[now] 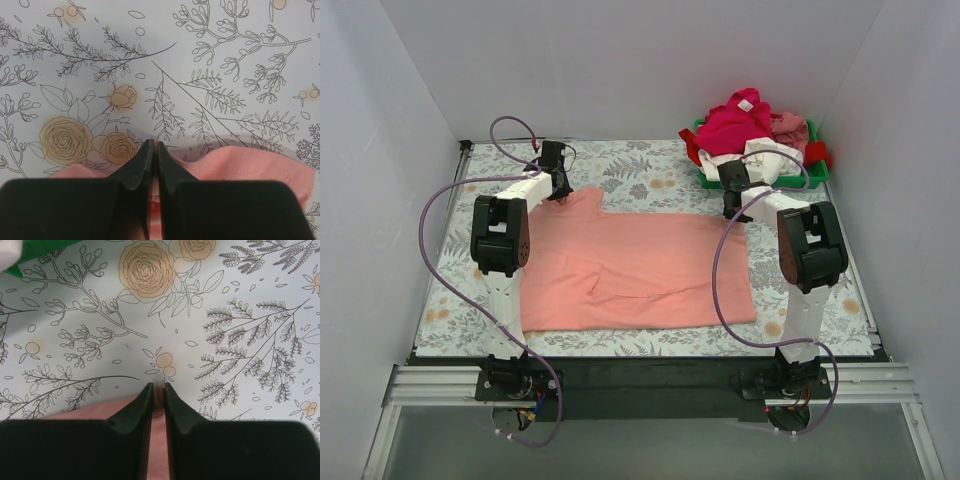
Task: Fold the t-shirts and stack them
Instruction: Fold the tshirt
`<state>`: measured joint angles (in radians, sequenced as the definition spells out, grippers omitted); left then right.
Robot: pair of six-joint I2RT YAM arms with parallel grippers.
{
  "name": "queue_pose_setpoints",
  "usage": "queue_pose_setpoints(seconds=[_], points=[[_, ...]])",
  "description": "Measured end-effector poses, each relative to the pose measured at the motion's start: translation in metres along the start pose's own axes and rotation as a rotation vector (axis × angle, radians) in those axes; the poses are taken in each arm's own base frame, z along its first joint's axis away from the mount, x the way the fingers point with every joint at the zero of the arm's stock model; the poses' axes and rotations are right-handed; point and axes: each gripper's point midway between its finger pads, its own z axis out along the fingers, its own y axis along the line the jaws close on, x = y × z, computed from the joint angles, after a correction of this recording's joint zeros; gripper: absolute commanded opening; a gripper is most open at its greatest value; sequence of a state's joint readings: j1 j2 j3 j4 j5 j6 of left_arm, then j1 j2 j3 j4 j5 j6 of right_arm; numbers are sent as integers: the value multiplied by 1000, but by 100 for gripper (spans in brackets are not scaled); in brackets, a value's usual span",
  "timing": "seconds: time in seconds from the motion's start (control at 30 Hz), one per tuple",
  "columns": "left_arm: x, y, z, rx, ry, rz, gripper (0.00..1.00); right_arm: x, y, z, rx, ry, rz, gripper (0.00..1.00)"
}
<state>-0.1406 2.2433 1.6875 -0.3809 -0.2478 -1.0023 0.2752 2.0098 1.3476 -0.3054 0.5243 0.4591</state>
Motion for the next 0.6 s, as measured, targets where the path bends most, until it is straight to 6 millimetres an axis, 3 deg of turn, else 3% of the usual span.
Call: queue_pose_setpoints(seconds=[0.1, 0.4, 0.6], points=[[0, 0, 0, 0, 0, 0, 0, 1, 0, 0, 3, 6, -1, 2], [2, 4, -9, -8, 2, -1, 0, -1, 1, -3, -3, 14, -21, 1], [-5, 11, -45, 6, -33, -23, 0, -6, 7, -19, -44, -14, -49, 1]])
